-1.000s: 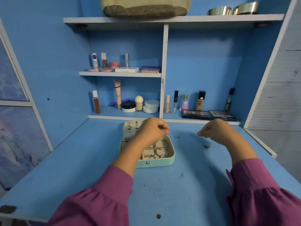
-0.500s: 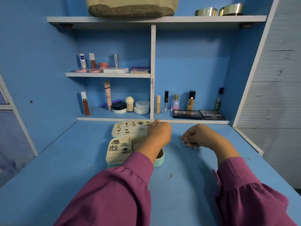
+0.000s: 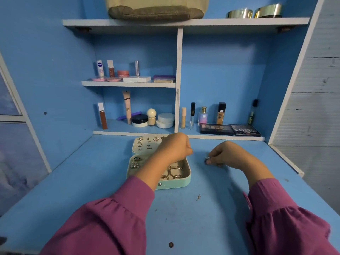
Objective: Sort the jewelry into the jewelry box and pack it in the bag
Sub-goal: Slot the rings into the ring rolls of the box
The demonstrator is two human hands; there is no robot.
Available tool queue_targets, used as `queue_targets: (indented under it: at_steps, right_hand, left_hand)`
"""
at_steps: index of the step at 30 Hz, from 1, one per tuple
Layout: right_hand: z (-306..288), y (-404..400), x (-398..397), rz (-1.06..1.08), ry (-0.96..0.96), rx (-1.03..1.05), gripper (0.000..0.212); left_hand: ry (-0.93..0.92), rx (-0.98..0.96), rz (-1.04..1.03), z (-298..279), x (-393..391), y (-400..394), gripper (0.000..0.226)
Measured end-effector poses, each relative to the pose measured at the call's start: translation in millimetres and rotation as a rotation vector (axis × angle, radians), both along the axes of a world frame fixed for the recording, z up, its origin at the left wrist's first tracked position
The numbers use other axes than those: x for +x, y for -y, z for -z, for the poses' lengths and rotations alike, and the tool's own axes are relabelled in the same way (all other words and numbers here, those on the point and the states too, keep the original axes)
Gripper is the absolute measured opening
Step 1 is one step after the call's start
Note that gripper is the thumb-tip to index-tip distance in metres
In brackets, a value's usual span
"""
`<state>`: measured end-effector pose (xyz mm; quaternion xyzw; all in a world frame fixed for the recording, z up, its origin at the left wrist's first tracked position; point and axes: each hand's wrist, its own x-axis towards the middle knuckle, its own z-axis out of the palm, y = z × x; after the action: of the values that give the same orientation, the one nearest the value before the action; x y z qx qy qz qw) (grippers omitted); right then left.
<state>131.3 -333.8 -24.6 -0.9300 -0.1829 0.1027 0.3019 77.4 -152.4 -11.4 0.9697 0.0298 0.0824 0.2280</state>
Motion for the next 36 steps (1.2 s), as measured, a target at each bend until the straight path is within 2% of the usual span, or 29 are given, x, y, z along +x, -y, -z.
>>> queue_targets:
  at_steps: [2,5,11,16,19,22,25,29,32,36]
  right_hand:
    - [-1.2,-1.5,-2.1,0.001,0.034,0.006,0.023]
    - [-3.0,-5.2,-5.0,-0.017,0.116,0.025,0.03]
    - [3.4,-17.1,-6.6,-0.072,0.184,-0.08,0.02]
    - [6.6,-21.4,-5.6,-0.046,0.215,-0.1,0.008]
    - [7.0,-24.1,-5.7,-0.011,0.251,-0.107,0.005]
    - [7.8,-27.4,-5.2,0.033,0.238,-0.109,0.007]
    - [10.9,-31.5,-5.3,0.108,0.202,0.042,0.015]
    - [7.8,-39.6,-11.9,0.176,-0.015,0.406,0.011]
    - [10.3,-46.5,-12.9,0.198,-0.053,0.461,0.014]
    - [13.8,-54.4,-16.2,0.213,0.047,0.453,0.008]
  left_hand:
    - [0.023,-0.121,0.018,-1.7,-9.3,-13.9,0.009]
    - [0.073,-0.258,0.014,-3.0,-24.1,-37.4,0.018]
    - [0.094,-0.415,0.039,-6.5,-54.9,-82.4,0.005]
    - [0.091,-0.597,0.055,-3.8,-78.6,-108.5,0.012]
    - [0.093,-0.657,0.053,-0.6,-89.2,-115.8,0.014]
    - [0.071,-0.639,0.055,2.7,-94.3,-120.5,0.015]
    - [0.059,-0.638,0.051,3.8,-95.5,-123.0,0.016]
    - [0.063,-0.641,0.055,3.8,-96.4,-123.6,0.015]
    - [0.056,-0.636,0.052,3.6,-96.9,-124.0,0.015]
    - [0.054,-0.629,0.046,3.8,-98.2,-125.8,0.014]
